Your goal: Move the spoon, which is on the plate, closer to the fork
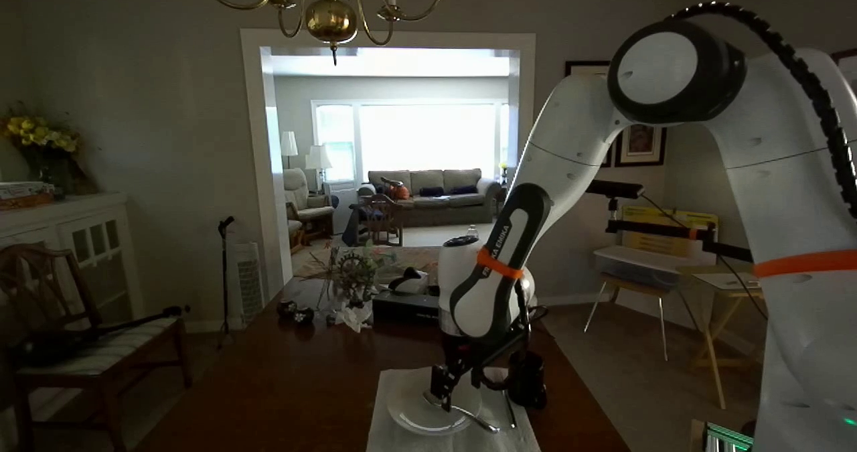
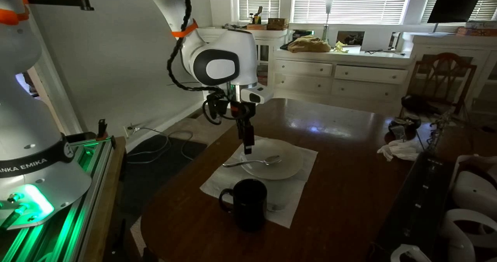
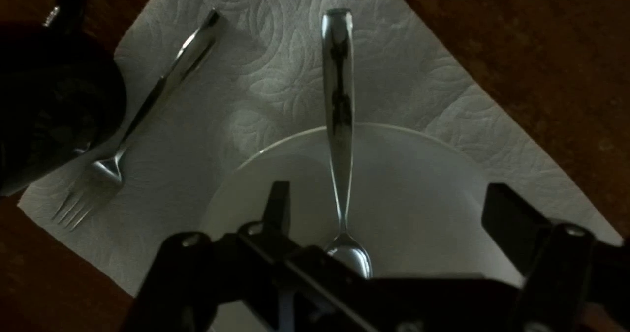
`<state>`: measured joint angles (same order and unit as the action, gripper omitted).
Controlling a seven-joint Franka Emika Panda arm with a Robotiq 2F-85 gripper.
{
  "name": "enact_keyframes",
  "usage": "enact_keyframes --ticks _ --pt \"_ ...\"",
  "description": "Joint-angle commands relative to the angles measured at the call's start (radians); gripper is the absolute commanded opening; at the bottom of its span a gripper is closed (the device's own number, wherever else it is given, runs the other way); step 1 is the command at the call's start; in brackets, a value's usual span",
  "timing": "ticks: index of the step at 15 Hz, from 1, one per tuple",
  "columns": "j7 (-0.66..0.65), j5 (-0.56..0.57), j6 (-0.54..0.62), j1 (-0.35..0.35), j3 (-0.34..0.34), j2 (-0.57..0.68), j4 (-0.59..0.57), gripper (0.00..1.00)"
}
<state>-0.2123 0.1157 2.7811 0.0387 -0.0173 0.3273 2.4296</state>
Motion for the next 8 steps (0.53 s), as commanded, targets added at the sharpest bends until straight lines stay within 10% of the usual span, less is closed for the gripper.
enact_keyframes --ticks 1,8 --pt "0.076 -0.046 0.0 -0.007 0.016 0.086 -0.048 1.0" --pt "0.13 -0.051 0.029 -0.005 0.024 0.173 -0.101 1.0"
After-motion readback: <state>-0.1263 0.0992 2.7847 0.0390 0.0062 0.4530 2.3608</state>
